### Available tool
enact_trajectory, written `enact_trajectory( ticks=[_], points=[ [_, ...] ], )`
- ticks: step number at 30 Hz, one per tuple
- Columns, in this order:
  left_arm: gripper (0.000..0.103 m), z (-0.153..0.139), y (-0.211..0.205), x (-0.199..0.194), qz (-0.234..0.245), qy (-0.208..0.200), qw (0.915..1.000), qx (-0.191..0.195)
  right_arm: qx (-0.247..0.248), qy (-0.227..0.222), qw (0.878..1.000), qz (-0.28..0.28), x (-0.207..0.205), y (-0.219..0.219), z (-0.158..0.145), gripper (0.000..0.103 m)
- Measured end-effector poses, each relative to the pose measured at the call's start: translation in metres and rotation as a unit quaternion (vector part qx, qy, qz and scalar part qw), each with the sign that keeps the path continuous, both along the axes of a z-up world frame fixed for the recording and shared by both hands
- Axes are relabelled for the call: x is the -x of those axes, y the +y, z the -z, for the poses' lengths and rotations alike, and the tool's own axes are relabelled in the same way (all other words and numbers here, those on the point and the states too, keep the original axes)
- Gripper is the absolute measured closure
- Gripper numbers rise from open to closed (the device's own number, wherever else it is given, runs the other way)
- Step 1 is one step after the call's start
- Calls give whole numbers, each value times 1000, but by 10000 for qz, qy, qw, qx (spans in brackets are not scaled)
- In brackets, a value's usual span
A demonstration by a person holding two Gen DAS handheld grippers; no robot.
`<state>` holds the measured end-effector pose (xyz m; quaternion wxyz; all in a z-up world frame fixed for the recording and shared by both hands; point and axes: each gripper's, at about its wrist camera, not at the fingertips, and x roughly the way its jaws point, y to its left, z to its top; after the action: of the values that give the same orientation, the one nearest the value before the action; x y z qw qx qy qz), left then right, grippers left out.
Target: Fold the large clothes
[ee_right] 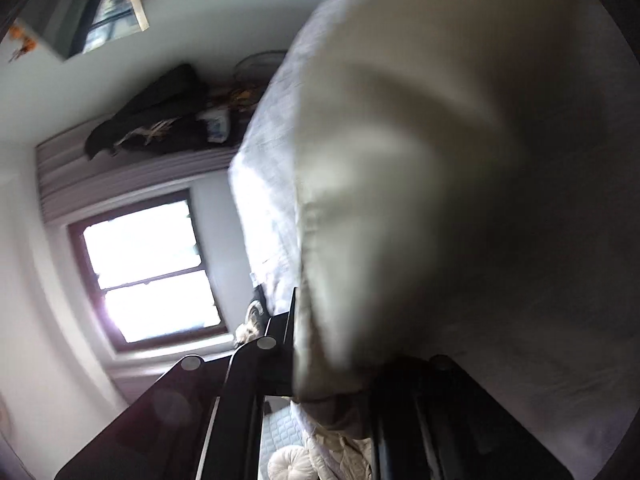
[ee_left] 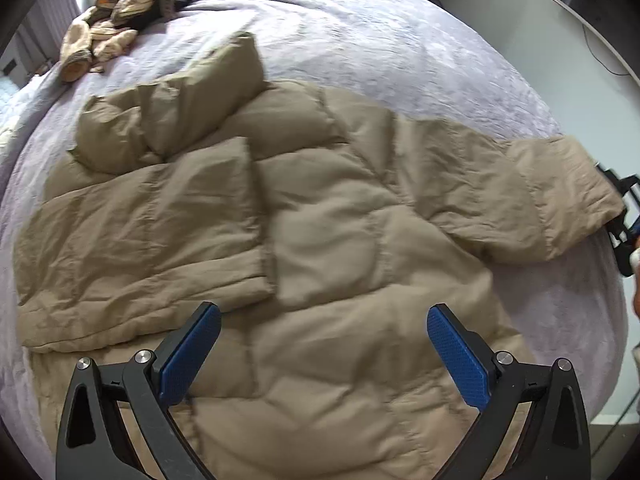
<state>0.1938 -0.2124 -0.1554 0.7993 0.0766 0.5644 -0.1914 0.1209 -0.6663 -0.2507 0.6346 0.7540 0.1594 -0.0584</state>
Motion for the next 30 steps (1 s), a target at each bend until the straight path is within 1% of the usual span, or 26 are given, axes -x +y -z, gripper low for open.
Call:
enact_trajectory(
  ticks=[2,5,6,8,9,10,11,12,14,17,18,19,20,21,22,23,24,25,27,28,29,30],
  points=[
    [0,0,9,-2,-68,-30,10000,7,161,-141,9996,-170,-12,8,-11,93],
    [0,-2,28,-6,-172,-115,9998,-11,579,-400,9958,-589,-38,28,-38,93],
    [0,-2,35,-8,-218,-148,9997,-20,817,-449,9925,-788,-48,36,-49,93],
    [0,-3,50,-12,-325,-211,9992,-30,1403,-520,9803,-1291,-75,65,-77,93],
    [0,-4,59,-15,-391,-239,9989,-32,1598,-514,9751,-1452,-83,76,-85,93],
    [0,-5,66,-17,-447,-258,9987,-31,1932,-508,9649,-1707,-98,94,-98,93],
    [0,-6,76,-19,-539,-287,9981,-27,2295,-481,9519,-1971,-112,116,-110,93],
    [0,-6,87,-22,-630,-311,9975,-20,2527,-463,9427,-2128,-119,126,-119,93],
    [0,-7,107,-26,-811,-356,9961,-18,3166,-420,9110,-2609,-145,174,-136,93],
    [0,-10,141,-33,-1110,-422,9929,-41,3726,-347,8725,-3142,-171,239,-144,93],
    [0,-11,153,-36,-1214,-438,9916,-55,3949,-286,8536,-3385,-180,267,-142,93],
    [0,-11,166,-38,-1328,-450,9901,-69,4065,-219,8416,-3549,-184,281,-138,93],
    [0,-11,176,-39,-1406,-456,9890,-75,4160,-150,8298,-3717,-184,303,-130,93],
    [0,-12,188,-40,-1507,-459,9875,-81,4265,-98,8131,-3960,-189,332,-121,93],
    [0,-12,196,-40,-1572,-465,9864,-87,4362,-33,7999,-4121,-189,351,-112,93],
    [0,-11,207,-40,-1641,-475,9853,-96,4485,87,7834,-4302,-189,375,-99,93],
    [0,-10,216,-40,-1689,-481,9844,-113,4560,184,7704,-4452,-189,397,-89,93],
    [0,-8,222,-40,-1720,-481,9838,-134,4621,262,7595,-4571,-175,413,-79,93],
    [0,0,234,-44,-1772,-416,9832,-144,4706,556,7409,-4758,-178,440,-58,93],
    [0,4,237,-46,-1786,-366,9832,-124,4719,710,7353,-4813,-177,449,-47,93],
    [0,8,239,-46,-1784,-316,9834,-102,4699,834,7334,-4841,-175,455,-39,93],
    [0,14,241,-49,-1764,-227,9840,-75,4658,953,7345,-4842,-173,455,-34,93]
  ],
)
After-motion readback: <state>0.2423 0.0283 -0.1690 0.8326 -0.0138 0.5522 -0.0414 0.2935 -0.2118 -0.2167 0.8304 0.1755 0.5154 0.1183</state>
